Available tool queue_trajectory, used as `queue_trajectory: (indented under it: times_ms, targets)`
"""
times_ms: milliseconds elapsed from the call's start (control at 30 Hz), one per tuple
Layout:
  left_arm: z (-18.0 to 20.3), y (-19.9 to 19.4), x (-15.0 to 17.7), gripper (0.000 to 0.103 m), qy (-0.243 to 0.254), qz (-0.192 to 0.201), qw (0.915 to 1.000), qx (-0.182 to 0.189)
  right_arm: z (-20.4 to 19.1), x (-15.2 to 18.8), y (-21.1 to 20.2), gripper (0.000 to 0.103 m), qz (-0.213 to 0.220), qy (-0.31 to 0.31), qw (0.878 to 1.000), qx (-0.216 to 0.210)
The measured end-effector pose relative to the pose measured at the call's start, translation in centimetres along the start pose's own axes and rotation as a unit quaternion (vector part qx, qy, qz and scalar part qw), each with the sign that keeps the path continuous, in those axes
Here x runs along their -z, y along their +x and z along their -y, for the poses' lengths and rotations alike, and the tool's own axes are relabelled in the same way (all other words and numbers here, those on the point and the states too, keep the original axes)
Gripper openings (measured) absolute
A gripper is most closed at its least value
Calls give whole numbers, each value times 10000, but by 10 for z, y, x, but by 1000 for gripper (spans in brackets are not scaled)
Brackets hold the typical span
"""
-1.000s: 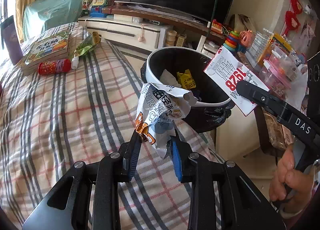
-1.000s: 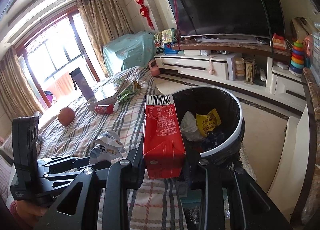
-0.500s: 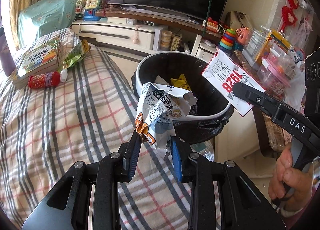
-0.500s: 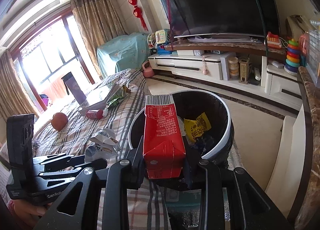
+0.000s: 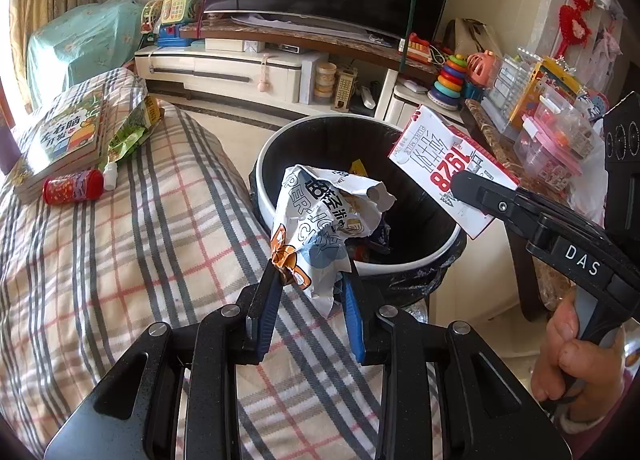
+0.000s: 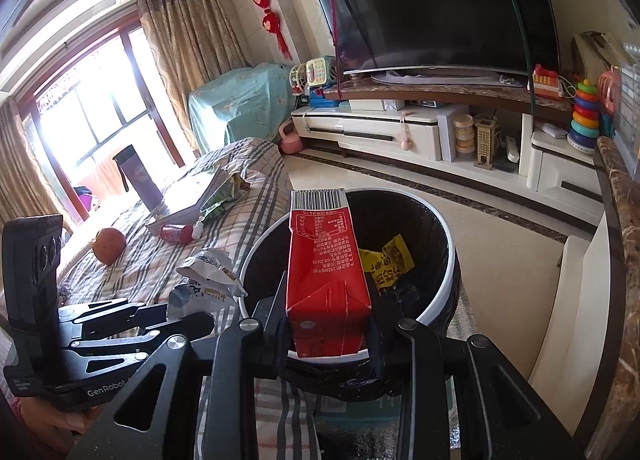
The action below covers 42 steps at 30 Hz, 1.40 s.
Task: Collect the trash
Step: 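Carry the white wrapper and red carton over the bin with both tools, then lower the wrapper and carton into the bin and open both tools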
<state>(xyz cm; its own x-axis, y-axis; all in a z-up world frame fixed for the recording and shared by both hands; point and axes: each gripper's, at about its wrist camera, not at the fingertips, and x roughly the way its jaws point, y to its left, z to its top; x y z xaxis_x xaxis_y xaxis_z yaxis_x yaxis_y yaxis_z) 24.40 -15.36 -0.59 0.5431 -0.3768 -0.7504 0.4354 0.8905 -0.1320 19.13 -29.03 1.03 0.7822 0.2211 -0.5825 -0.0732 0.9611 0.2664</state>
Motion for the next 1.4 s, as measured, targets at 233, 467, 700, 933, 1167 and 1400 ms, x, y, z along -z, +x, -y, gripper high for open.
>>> queue_trajectory:
  times_ms: [233,467,700,933,1167,1400]
  targets:
    - [2,8,-8,28,38,-29,10000,5,5,-5,5,31,-15,4,10000,24]
    - [3,15,-16,28,82,-47,10000,-11,6,-10,8,31,-36,-17,10000,61]
    - [6,22,-24,28,165,-82,9998,-42,10,-13,15,31,-109,-4,9999,92]
    - [8,28,-29,28,211,-124,9997,-57,16,-16,19,31,-147,26,9998,122]
    - [8,34,-33,28,241,-156,9995,-100,19,-20,22,31,-179,13,9997,152]
    - [9,38,-39,28,273,-179,9994,-142,21,-20,26,31,-246,10,9996,169]
